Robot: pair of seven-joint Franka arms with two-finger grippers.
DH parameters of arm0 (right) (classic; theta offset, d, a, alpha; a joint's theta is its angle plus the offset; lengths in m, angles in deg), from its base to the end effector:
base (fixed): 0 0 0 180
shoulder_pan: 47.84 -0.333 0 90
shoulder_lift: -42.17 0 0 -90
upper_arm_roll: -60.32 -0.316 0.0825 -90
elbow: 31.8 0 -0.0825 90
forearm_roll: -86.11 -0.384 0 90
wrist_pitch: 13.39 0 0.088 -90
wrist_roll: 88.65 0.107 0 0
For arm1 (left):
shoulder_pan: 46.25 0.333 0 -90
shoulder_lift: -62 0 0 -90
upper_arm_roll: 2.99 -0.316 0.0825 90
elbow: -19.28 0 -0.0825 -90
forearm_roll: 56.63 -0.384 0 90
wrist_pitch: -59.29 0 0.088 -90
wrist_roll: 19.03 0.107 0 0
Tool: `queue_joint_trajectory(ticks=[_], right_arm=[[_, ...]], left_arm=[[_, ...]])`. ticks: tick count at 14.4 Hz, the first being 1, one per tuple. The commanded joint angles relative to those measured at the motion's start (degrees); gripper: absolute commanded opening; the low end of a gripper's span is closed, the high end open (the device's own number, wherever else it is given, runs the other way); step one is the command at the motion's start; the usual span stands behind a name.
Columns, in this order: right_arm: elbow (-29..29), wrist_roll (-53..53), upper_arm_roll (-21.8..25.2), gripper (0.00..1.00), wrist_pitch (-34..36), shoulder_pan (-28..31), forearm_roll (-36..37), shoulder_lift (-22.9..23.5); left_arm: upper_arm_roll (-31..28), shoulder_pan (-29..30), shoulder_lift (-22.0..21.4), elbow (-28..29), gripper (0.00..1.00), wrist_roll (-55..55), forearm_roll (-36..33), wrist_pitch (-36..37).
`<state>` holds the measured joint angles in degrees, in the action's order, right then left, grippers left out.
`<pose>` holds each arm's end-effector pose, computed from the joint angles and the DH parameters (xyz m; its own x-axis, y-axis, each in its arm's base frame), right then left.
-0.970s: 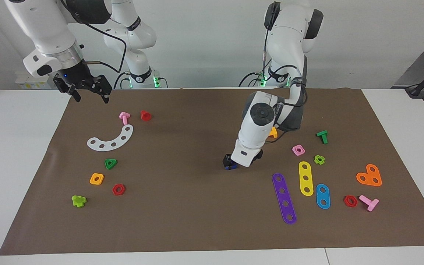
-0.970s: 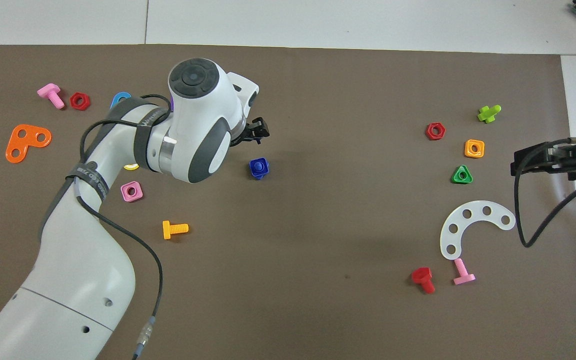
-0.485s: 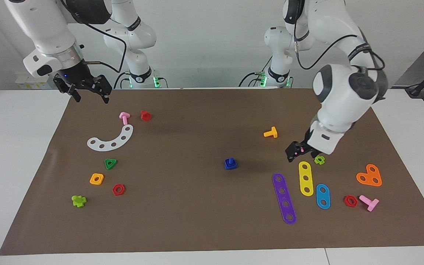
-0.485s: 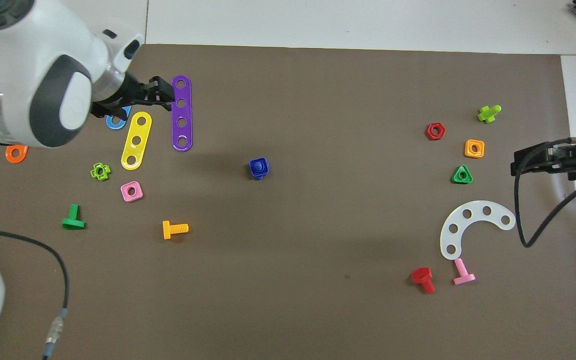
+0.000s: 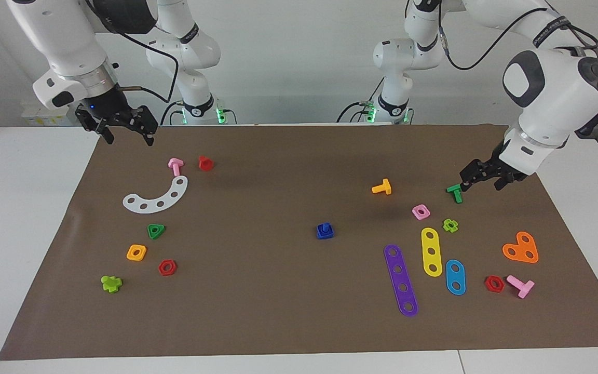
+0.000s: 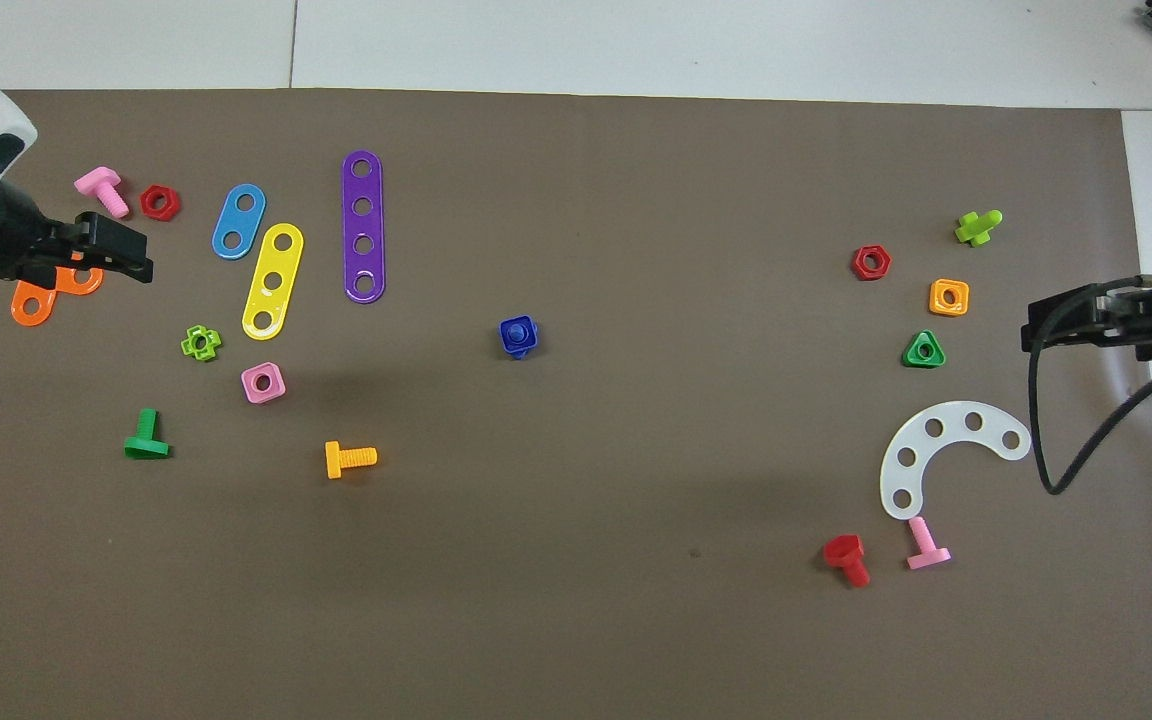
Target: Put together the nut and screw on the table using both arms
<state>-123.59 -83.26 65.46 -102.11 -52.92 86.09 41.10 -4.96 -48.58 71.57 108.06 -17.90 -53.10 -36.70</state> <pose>0.5458 -0.0010 0.6181 0.9949 -0.0949 -0.0350 -0.0949 -0.9955 0.0013 0.6093 -0.0113 0.5464 0.9990 -0.0198 -0.0401 -0.0175 -0.9983 0.0560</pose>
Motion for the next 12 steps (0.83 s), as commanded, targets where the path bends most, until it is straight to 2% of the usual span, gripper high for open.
queue_joint_trajectory(ticks=[1,3,5,12], right_arm=[[-0.8,-1.0,-0.3,1.00,0.4,0.6,-1.2,-1.0],[-0.8,-1.0,-0.3,1.00,0.4,0.6,-1.2,-1.0],[-0.8,-1.0,-0.3,1.00,0.4,0.6,-1.2,-1.0],[-0.8,-1.0,-0.3,1.00,0.4,0.6,-1.2,-1.0]], left_arm=[[0.0,-0.7,-7.4,3.9,1.00,-1.5,-2.2,4.9],[0.8,-1.7,-8.6,3.5,1.00,-6.6,-4.0,7.0],[1.0,-5.1,-9.0,3.5,1.00,-7.4,-7.6,8.0],[0.4,-4.7,-9.2,2.5,1.00,-5.8,-5.5,6.4]])
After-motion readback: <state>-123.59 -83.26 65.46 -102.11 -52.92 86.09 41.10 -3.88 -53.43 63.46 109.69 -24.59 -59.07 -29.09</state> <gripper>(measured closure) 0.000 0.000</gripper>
